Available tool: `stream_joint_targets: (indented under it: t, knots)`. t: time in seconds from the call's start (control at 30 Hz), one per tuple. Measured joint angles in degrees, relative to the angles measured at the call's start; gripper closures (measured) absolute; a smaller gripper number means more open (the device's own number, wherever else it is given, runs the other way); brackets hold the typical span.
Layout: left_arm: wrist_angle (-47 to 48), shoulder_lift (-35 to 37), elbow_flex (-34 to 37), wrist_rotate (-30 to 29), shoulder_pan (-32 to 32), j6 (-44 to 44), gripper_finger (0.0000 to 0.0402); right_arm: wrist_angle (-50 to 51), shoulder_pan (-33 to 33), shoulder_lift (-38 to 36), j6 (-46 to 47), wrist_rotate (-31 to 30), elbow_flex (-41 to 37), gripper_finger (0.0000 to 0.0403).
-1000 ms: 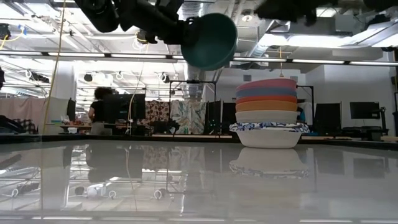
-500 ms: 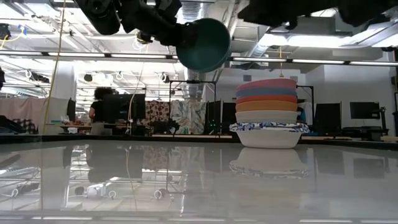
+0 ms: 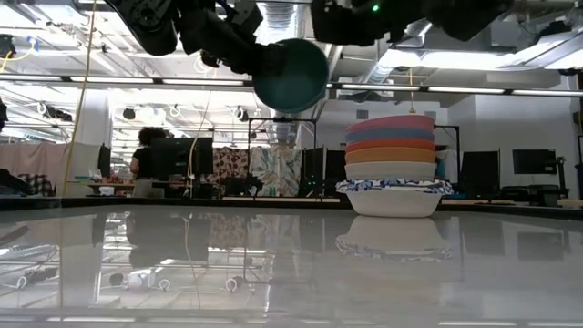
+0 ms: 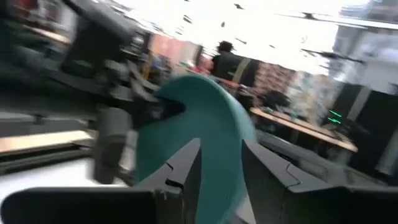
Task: Nest bowls inside each other
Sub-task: Stack the green bowl on top of the pink bowl
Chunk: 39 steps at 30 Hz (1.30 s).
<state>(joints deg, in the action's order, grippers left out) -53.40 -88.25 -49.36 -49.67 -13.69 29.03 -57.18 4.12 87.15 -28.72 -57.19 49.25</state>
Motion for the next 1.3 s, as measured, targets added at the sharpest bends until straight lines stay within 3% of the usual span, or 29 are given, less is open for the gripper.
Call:
stream_joint_targets:
  t: [0.4,0.6,0.97,1.3]
  knots:
    - [-0.1,0.0,0.0,1.3,0.1,2.8,0.0402,0.5,-2.8,4.2,-1.2,-1.4,1.5,0.0195]
    - [-0.4,0.0,0.0,2.2,0.1,5.7,0.0402,1.8,-4.0,4.0,2.1,-4.8,1.5,0.0194]
    - [-3.8,0.0,0.0,7.0,0.7,6.8,0.0401,9.8,-6.6,4.0,11.9,-4.4,1.5,0.0233]
    - [-3.7,0.0,0.0,10.1,1.0,4.5,0.0401,10.0,-6.6,3.9,15.5,-7.1,1.5,0.034]
